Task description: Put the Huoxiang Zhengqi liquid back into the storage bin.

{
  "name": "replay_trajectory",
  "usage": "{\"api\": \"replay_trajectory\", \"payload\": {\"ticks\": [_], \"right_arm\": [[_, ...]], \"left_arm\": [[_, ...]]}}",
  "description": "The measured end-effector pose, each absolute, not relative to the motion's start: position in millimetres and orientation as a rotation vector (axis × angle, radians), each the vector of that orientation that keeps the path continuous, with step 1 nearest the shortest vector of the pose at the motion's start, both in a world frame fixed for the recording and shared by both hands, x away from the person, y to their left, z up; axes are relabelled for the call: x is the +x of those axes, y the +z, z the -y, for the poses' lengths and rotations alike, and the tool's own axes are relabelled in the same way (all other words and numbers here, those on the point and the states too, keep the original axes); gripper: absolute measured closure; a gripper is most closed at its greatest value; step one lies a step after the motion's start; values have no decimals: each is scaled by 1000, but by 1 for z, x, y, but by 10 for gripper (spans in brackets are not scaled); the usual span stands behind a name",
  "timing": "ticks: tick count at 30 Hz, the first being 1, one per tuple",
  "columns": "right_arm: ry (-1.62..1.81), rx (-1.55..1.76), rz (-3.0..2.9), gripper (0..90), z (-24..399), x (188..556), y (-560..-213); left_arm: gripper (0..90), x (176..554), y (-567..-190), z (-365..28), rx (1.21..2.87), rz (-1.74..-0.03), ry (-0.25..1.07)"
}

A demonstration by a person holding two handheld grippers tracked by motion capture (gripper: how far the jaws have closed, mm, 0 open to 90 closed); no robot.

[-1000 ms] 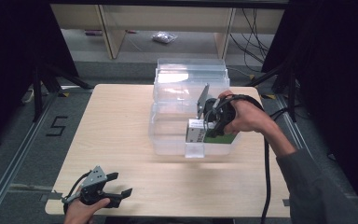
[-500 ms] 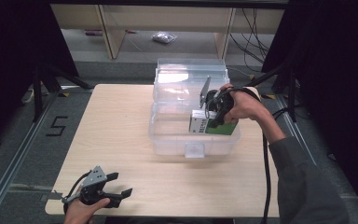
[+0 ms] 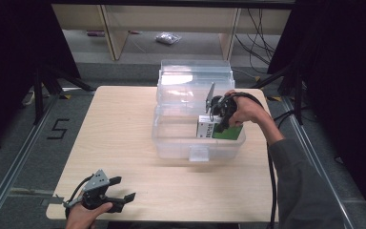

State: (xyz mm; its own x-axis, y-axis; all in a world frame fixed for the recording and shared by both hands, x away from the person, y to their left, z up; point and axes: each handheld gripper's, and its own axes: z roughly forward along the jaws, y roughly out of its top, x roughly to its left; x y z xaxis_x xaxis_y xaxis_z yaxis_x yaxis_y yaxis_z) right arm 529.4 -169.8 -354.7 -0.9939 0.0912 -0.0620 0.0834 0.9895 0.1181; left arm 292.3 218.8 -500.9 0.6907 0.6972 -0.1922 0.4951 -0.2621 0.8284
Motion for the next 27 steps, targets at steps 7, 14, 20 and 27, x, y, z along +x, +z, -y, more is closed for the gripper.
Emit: {"api": "replay_trajectory", "payload": {"ticks": [7,14,20,27], "right_arm": [[166,123,-3086,648,174,533,-370],[179,119,-3107,647,176,535,-381],[183,141,-3120,647,180,537,-390],[162,142,-3134,646,181,538,-401]], "left_arm": [[149,293,-501,-219,1930,-927,259],[149,293,-502,-218,1903,-931,251],[149,293,-503,-218,1892,-935,264],[149,293,-502,-218,1904,-930,254]]}}
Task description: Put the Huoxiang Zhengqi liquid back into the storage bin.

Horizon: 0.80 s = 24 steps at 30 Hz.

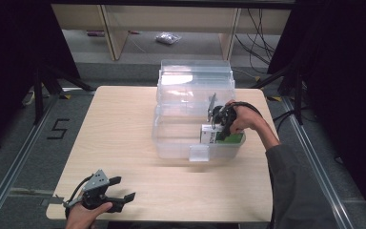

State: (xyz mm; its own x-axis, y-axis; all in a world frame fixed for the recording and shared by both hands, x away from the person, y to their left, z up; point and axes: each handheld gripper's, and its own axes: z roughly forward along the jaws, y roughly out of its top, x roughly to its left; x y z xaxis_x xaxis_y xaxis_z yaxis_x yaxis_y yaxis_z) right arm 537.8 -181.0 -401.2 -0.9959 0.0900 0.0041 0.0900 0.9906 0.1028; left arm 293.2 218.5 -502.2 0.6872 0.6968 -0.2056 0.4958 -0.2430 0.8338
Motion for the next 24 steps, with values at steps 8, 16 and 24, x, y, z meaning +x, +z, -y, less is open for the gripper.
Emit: {"api": "replay_trajectory", "payload": {"ticks": [8,16,24], "right_arm": [[161,150,-3131,645,184,536,-408],[136,95,-3137,642,183,539,-414],[86,64,-3148,634,180,539,-420]], "left_arm": [[149,293,-502,-218,1905,-936,258],[149,293,-502,-220,1918,-926,263],[149,293,-502,-219,1909,-928,255]]}}
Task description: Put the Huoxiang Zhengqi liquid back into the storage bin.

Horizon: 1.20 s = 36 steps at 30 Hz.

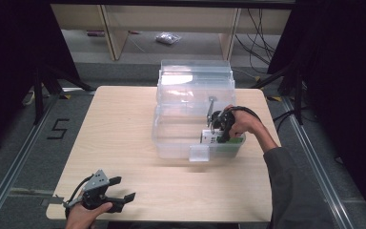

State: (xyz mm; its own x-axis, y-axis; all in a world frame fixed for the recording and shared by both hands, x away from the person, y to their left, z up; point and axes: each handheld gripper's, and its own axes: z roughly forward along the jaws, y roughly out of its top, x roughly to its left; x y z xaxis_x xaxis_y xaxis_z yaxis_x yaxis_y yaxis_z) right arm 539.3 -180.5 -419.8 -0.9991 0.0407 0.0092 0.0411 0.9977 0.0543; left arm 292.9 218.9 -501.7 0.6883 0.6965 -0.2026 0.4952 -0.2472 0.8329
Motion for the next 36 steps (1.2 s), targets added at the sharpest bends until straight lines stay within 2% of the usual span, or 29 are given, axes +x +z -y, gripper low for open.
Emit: {"api": "replay_trajectory", "payload": {"ticks": [11,22,28,36], "right_arm": [[-191,-191,3108,597,184,533,-401],[-472,-499,3156,449,207,510,-349],[-629,-765,3137,335,213,499,-338],[-794,-916,3065,275,211,479,-336]], "left_arm": [[149,293,-502,-220,1917,-930,261],[149,293,-502,-220,1909,-936,259],[149,294,-501,-220,1905,-941,259],[150,293,-502,-219,1892,-949,257]]}}
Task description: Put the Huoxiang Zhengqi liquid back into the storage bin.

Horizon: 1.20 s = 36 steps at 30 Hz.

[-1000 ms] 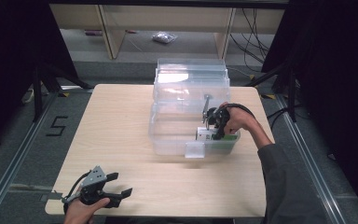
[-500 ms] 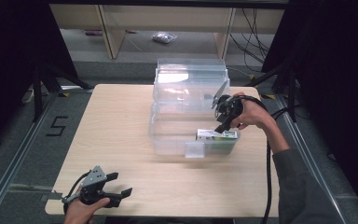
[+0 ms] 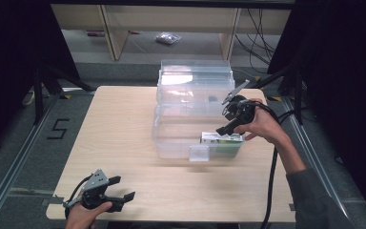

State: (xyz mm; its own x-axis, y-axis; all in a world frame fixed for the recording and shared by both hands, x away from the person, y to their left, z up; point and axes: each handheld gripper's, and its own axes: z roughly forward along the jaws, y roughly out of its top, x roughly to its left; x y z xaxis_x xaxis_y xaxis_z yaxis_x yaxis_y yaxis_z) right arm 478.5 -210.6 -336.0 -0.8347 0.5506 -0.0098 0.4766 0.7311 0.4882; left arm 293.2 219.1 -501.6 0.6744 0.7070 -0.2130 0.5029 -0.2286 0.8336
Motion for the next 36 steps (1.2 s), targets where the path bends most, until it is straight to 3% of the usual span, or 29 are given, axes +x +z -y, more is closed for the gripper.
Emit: {"api": "replay_trajectory", "payload": {"ticks": [11,36], "right_arm": [[848,919,-2709,224,212,456,-336],[1013,994,-2630,199,225,424,-348]], "left_arm": [[149,293,-501,-219,1899,-948,262],[149,293,-502,-219,1894,-951,263]]}}
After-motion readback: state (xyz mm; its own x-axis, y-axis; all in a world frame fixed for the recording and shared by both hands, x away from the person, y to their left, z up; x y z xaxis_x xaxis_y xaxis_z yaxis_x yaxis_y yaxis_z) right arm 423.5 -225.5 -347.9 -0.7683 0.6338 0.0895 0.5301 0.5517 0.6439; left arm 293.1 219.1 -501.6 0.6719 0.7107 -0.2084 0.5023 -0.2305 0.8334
